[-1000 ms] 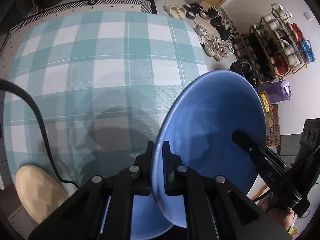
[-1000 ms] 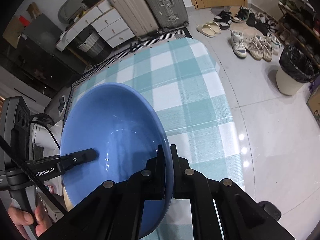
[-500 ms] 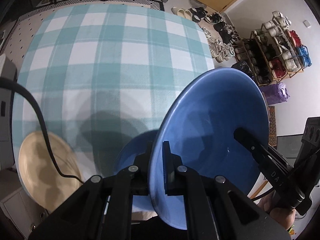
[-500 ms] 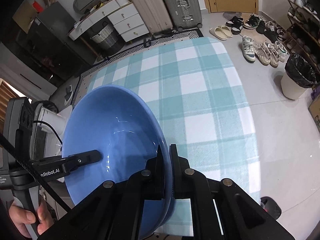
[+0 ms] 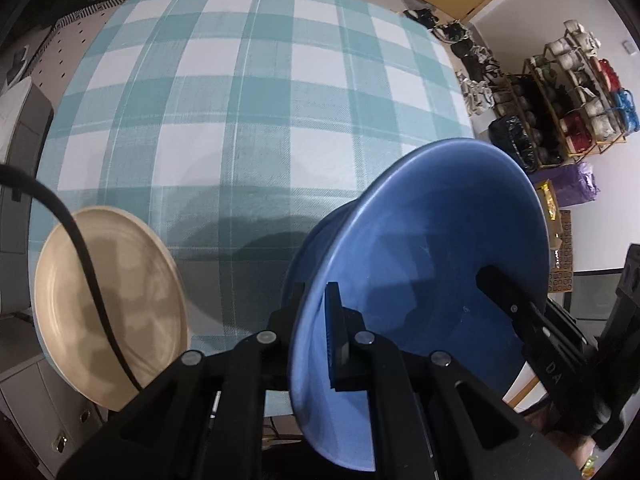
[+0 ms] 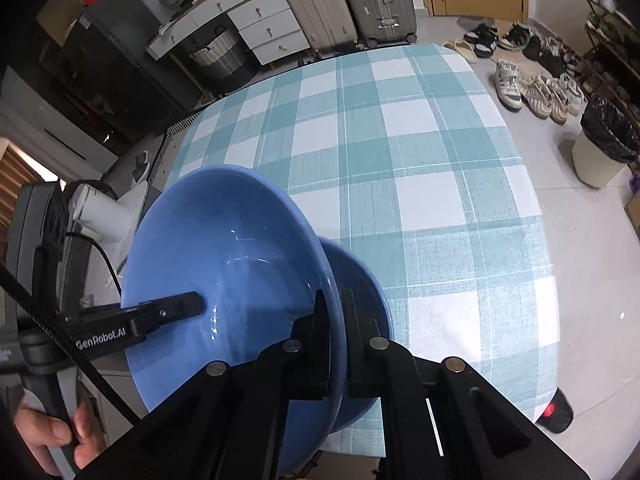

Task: Organize plates and bowls
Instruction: 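Lower the blue bowl into the nested blue bowls with both grippers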

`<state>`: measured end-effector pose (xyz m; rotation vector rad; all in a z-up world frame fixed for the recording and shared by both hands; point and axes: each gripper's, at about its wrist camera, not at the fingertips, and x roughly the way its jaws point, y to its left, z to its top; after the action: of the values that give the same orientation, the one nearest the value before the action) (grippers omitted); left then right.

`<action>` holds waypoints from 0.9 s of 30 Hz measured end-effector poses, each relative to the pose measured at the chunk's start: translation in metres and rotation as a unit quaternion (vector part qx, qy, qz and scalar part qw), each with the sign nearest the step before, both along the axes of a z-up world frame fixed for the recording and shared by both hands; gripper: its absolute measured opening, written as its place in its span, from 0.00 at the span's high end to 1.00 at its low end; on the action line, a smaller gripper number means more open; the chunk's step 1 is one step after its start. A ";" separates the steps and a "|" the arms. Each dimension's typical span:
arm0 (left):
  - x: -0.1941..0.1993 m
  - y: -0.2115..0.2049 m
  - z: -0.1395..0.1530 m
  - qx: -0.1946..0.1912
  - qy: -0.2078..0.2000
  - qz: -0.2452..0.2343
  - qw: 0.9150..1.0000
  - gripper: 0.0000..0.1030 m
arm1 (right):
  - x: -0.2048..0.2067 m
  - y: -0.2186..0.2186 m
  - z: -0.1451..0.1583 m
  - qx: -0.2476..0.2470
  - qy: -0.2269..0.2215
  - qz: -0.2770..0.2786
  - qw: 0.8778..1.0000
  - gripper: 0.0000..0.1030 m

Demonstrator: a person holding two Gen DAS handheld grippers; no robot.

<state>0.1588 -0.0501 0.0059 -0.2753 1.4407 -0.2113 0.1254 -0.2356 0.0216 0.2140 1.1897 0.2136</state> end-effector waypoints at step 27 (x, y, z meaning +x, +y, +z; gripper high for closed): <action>-0.010 -0.004 -0.014 0.028 -0.063 0.023 0.997 0.90 | -0.019 -0.003 -0.044 0.000 -0.006 0.027 1.000 0.94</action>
<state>0.1485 -0.0536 -0.0080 -0.2442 1.3125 -0.1487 0.1067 -0.2381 -0.0220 0.1813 1.1844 0.2617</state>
